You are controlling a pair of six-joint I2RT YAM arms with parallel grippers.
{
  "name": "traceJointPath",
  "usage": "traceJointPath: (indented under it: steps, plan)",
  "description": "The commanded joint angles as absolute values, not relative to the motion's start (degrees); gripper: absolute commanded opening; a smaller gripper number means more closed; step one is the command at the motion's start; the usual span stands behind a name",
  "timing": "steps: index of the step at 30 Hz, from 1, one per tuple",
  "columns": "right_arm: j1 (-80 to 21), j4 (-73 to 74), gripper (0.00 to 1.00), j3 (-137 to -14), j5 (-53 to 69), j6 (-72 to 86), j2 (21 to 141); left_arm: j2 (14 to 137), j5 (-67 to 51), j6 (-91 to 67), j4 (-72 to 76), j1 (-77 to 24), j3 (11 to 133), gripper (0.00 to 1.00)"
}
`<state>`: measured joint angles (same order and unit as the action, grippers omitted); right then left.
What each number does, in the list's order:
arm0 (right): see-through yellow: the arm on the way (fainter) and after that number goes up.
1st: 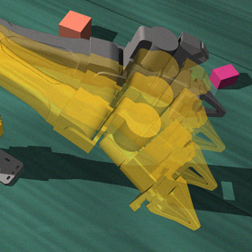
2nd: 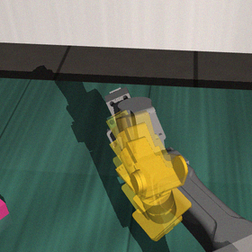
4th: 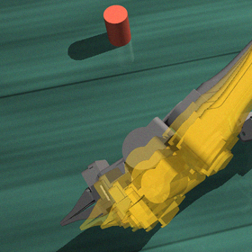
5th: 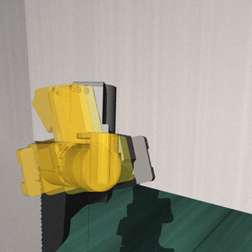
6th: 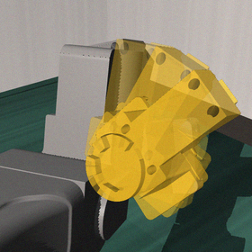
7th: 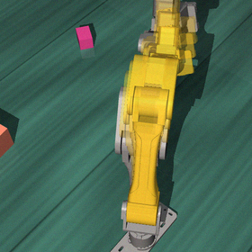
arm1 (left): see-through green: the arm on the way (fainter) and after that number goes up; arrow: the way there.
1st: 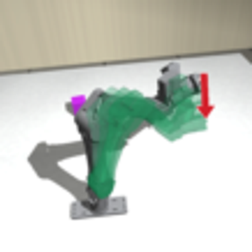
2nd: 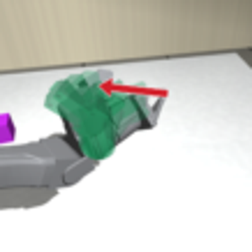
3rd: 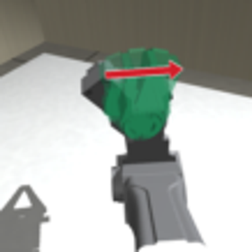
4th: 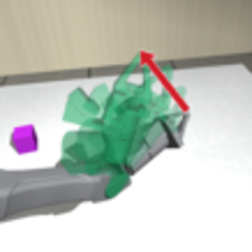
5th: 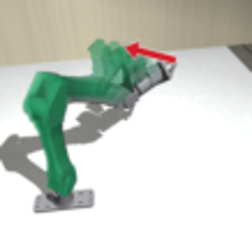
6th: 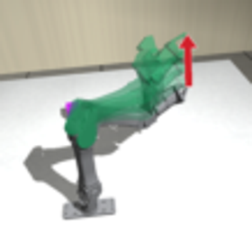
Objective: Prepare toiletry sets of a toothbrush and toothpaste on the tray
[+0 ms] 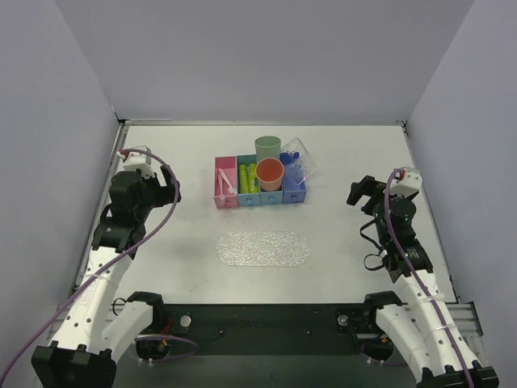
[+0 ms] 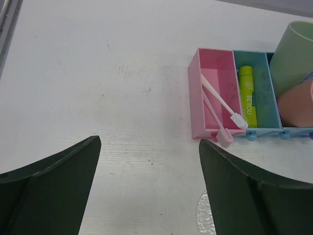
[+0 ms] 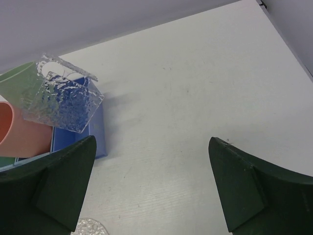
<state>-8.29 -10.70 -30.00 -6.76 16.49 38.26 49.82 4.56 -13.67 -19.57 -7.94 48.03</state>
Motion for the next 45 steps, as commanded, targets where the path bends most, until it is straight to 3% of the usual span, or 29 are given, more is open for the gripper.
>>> traceJointPath:
  steps: [1, 11, 19, 26, 34, 39, 45]
  plan:
    - [-8.00, -8.71, 0.92, -33.92, -5.45, 16.26, 38.50, 48.78, 8.69, -15.29, -18.54, -8.44, 50.10, 0.93]
    - [-8.17, -0.81, 0.89, -39.54, -2.64, 14.33, 39.02, 48.69, 9.32, -14.77, -17.93, -9.84, 49.83, 0.93]
    - [-12.39, 9.39, 0.77, -50.17, 1.91, 11.07, 44.90, 52.46, 5.55, -11.69, -18.63, -13.26, 54.83, 0.97]
    - [-17.48, 20.29, 0.62, -65.20, 7.56, 15.37, 59.29, 62.30, 2.21, -11.95, -22.24, -15.73, 63.90, 0.94]
    - [-31.01, 25.93, 0.51, -79.78, 2.98, 15.47, 77.59, 60.30, -0.35, -11.16, -18.46, -17.58, 56.08, 0.90]
    - [-32.34, 25.58, 0.39, -85.60, 6.23, 19.50, 88.93, 58.71, 0.27, -9.93, -18.11, -18.98, 55.46, 0.90]
    - [-32.69, 25.14, 0.37, -90.17, 5.81, 23.64, 96.67, 58.01, 1.49, -9.67, -18.02, -19.77, 54.84, 0.90]
